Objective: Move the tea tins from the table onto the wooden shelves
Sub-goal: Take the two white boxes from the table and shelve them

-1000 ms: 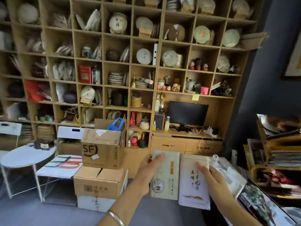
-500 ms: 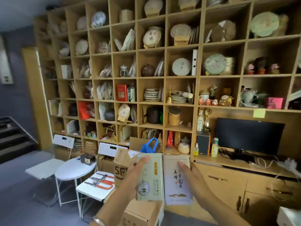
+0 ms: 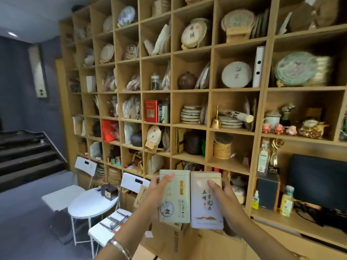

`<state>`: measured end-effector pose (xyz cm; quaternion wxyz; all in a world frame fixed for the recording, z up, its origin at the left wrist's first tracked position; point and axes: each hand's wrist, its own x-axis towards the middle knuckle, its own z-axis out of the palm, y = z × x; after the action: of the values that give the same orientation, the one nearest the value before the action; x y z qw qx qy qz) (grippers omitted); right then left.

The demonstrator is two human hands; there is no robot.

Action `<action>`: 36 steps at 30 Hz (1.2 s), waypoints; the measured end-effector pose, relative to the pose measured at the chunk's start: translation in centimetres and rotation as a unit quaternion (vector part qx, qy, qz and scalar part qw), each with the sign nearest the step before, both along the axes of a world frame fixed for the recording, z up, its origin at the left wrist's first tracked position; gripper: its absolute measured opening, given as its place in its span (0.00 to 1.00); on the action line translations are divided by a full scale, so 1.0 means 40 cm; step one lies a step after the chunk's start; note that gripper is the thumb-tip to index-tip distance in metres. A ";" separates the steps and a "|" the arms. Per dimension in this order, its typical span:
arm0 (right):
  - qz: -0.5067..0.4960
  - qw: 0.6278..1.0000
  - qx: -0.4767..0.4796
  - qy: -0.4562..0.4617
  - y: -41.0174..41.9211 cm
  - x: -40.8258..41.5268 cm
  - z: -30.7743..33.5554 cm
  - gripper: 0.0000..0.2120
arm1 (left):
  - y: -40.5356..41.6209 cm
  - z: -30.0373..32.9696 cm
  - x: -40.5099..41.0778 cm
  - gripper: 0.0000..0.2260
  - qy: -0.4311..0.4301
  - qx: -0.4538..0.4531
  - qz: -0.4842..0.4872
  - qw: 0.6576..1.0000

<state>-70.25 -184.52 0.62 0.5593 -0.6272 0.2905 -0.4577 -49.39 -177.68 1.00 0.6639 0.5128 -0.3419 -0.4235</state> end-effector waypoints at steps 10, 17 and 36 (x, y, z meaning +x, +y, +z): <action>0.007 1.000 -0.015 0.001 -0.352 0.227 0.050 0.29 | -0.354 0.041 0.233 0.33 -0.028 -0.073 0.003 0.997; -0.001 1.000 -0.002 0.000 -0.512 0.334 0.053 0.25 | -0.531 0.024 0.343 0.28 -0.052 -0.079 0.020 0.995; -0.021 0.991 -0.111 -0.074 -1.220 0.510 0.421 0.13 | -1.210 0.409 0.490 0.27 -0.144 -0.188 0.036 0.971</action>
<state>-49.85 -233.31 17.48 0.4963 -0.6432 0.2088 -0.5444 -29.79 -226.10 17.34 0.7071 0.4466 -0.4882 -0.2493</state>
